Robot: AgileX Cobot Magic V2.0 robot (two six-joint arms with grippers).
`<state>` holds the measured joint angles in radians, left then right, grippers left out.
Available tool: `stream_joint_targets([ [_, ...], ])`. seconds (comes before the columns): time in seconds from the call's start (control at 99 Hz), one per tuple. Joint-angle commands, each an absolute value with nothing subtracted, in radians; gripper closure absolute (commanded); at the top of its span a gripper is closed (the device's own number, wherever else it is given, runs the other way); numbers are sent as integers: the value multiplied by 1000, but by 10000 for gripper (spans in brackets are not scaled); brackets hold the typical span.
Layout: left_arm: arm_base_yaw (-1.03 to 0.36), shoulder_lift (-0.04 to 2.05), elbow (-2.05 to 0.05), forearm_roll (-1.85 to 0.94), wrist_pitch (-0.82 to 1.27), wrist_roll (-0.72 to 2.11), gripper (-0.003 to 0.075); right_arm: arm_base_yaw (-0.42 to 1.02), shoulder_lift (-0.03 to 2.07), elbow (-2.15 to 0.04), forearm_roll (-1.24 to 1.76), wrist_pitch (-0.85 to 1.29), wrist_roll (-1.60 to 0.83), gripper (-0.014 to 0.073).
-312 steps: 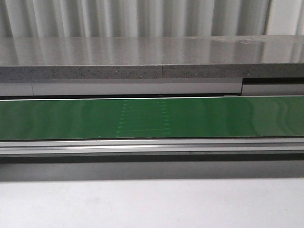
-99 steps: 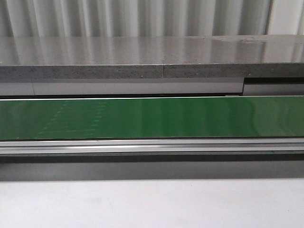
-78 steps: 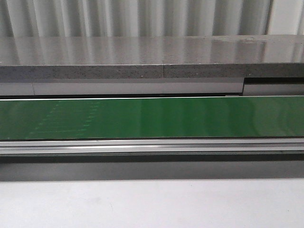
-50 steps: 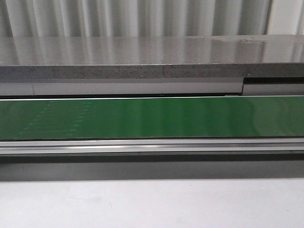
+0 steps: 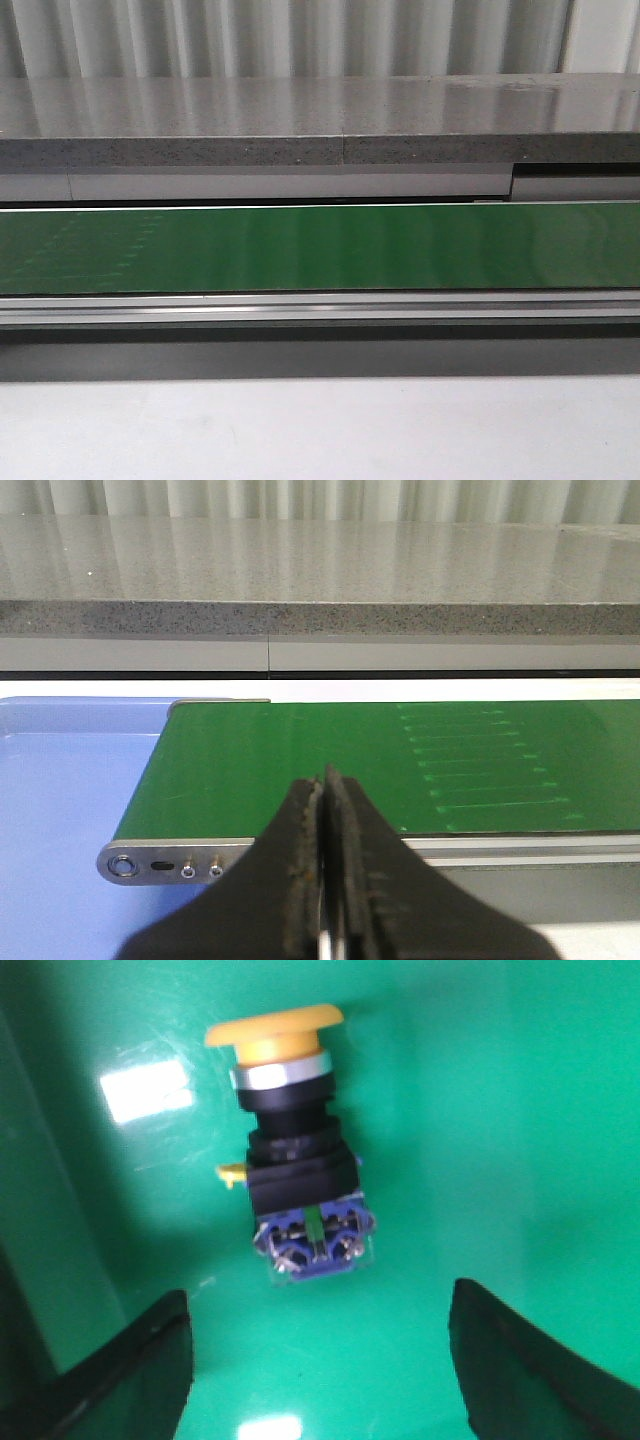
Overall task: Move button from right to left
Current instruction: 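Lower the open right gripper around the yellow push button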
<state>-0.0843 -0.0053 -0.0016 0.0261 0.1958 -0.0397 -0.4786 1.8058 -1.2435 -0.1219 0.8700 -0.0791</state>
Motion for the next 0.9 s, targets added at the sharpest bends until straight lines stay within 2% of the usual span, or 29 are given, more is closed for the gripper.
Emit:
stream_joint_targets([
  [0.0, -86, -39, 25, 25, 119, -49, 740, -484, 1796, -1291, -144, 852, -102, 55],
  [0.404, -86, -39, 25, 25, 119, -49, 740, -484, 1948, -1407, -139, 879, -105, 63],
  [0.475, -86, -39, 25, 25, 119, -49, 740, -484, 1960, -1407, -139, 878, -105, 114],
  [0.657, -86, -39, 25, 25, 119, -49, 740, -484, 1970, -1408, -139, 878, -105, 392],
  [0.889, -86, -39, 25, 25, 119, -49, 740, -484, 1901, -1408, -119, 879, -105, 407],
])
